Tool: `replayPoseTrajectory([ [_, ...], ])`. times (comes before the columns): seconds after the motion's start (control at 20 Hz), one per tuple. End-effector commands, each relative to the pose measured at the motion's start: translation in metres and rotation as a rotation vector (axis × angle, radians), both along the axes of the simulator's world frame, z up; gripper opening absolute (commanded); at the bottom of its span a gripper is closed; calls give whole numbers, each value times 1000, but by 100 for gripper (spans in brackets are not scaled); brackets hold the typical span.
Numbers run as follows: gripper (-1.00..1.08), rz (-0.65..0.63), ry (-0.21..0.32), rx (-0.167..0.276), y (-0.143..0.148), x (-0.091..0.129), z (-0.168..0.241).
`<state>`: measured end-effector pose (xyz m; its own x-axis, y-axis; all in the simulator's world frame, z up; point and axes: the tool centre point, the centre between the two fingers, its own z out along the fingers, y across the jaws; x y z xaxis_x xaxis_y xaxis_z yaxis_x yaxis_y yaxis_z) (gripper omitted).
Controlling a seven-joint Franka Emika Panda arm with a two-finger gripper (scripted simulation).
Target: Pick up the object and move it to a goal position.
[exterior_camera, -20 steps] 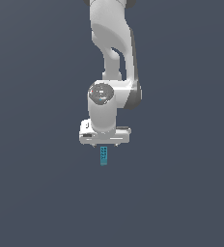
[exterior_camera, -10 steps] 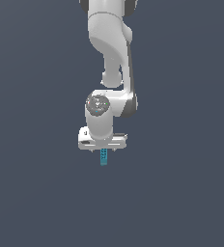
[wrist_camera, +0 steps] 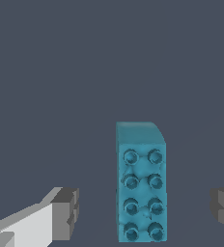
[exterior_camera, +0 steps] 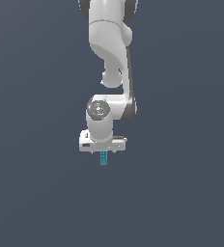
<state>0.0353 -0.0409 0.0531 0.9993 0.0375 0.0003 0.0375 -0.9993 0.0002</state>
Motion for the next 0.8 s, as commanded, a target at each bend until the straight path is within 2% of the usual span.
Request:
replayPoseTrajectory([
  [0.0,100,0,1,0,0,-1,-14],
  [0.4,100,0,1,0,0,0,-31],
  [0.45,-100,0,1,0,0,0,-31],
  [0.75,-100,0,1,0,0,0,-31],
])
